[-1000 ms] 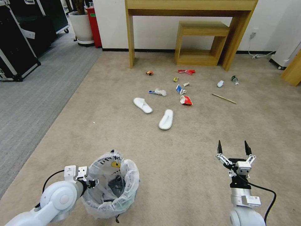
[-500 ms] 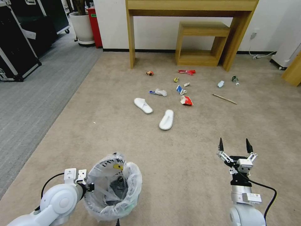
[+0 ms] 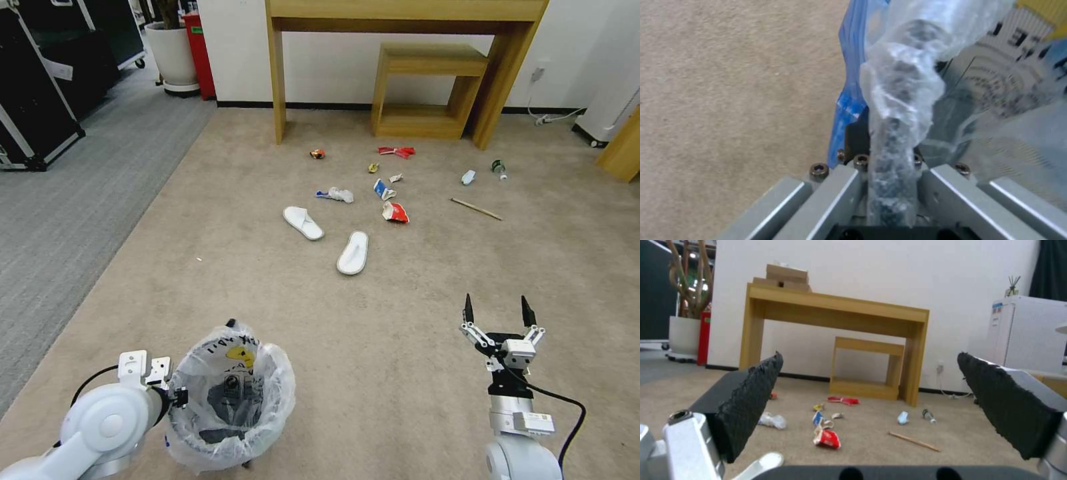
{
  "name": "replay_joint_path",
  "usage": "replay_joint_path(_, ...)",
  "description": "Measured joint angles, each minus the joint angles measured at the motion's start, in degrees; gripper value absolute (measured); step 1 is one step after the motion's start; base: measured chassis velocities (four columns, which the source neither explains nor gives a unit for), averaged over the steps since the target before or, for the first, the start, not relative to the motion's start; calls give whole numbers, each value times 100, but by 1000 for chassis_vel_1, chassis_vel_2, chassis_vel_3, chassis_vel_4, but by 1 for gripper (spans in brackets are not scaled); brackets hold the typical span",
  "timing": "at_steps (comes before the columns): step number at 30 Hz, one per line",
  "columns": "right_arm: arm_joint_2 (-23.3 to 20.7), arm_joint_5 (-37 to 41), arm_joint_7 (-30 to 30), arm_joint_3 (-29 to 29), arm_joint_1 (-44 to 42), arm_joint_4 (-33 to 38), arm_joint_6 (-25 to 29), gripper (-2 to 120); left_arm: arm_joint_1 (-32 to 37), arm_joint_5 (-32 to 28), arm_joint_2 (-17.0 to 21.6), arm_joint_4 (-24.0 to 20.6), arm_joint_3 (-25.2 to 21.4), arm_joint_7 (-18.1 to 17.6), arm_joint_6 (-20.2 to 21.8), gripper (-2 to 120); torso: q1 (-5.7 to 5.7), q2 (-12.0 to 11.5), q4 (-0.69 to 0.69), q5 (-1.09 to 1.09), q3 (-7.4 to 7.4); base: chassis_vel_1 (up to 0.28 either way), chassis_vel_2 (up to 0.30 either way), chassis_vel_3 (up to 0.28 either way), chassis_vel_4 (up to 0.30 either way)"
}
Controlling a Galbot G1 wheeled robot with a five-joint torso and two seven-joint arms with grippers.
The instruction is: Pick up the trash bin and place the garbage on the floor into it.
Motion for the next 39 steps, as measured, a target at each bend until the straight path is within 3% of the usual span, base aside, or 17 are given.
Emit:
replay_joint_path(3, 29, -24, 1, -30, -8, 14, 6, 100, -19, -324, 18, -134, -188, -183, -3, 0, 0, 0, 0, 1, 0, 0, 0, 0, 0)
replay_joint_path(6, 80, -77, -4, -70, -30, 62, 10, 100, -179, -947, 220, -331, -460, -406, -7, 0, 0, 1, 0, 1, 0, 0, 0, 0, 0)
replay_joint_path(9, 104, -93, -28, -75, -47, 101, 11, 100, -238, -1201, 429, -393, -574, -538, -16, 0, 0, 2, -1, 2, 0, 0, 0, 0, 0)
replay_joint_path(24, 193, -130, -208, 33, -220, 318, 134, 100, -348, -1844, 792, -326, -744, -756, -29, 0, -1, 2, -1, 1, -1, 0, 0, 0, 0)
replay_joint_path(39, 339, -304, -322, 51, -459, 449, 283, 100, -236, -2220, 682, -593, -1054, -934, -30, 0, -1, 2, 0, 2, -1, 0, 0, 0, 0)
